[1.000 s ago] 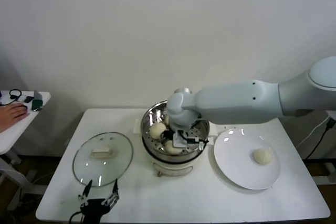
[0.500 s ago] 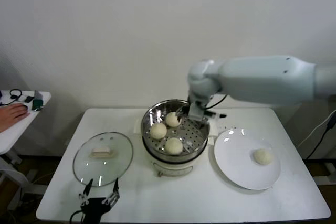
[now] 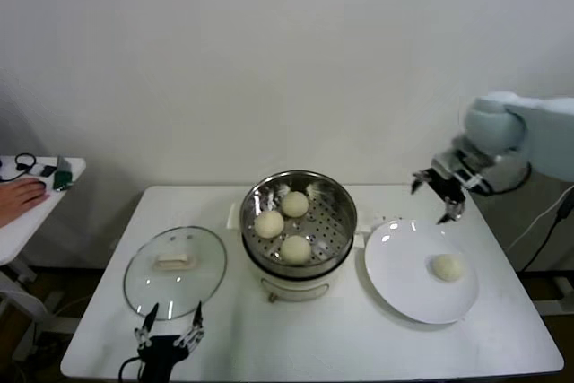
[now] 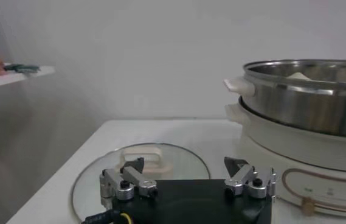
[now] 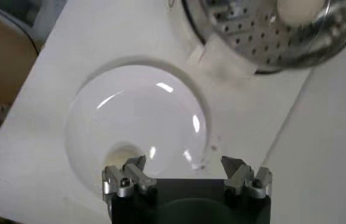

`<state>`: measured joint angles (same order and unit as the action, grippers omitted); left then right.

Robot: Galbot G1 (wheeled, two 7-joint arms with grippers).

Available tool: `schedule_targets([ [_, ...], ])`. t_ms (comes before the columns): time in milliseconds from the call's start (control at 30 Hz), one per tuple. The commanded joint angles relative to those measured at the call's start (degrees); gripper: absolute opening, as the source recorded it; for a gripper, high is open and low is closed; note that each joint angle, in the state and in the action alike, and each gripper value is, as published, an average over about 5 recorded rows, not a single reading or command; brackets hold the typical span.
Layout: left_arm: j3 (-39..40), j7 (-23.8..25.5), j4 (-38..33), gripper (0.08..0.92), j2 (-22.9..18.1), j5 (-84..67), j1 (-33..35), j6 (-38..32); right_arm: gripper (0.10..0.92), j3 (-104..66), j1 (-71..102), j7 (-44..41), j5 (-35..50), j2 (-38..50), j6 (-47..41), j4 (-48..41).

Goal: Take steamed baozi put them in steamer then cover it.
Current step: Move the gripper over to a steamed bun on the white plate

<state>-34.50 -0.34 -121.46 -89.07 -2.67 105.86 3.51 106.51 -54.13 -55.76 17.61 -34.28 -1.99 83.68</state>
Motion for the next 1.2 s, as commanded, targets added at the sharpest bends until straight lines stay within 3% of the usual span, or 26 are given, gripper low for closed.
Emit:
schedule_targets([
  [33,0.1,0.0,0.2,0.823,-0.4,0.3,0.1,0.1,0.823,-15.0,24.0,1.8,-6.7,11.8,-6.1,-5.6],
  [367,0.2,-0.2,0.3,0.823,-1.1,1.1,1.0,-0.3,0.823,-27.7,38.5,2.9,-11.5,6.2,-4.9,-14.3],
  [733,-0.1,-0.4,0.3,0.823,-1.1,1.2,1.4,-0.4,0.823,-32.2,43.4,3.6,-12.5,0.6,-4.5,-18.6],
  [1200,0.1,-0.5,0.0,0.823,-1.2,1.2,1.6,-0.5,0.806,-31.2,42.2,3.2,-12.4,-0.3,-4.6,-18.2],
])
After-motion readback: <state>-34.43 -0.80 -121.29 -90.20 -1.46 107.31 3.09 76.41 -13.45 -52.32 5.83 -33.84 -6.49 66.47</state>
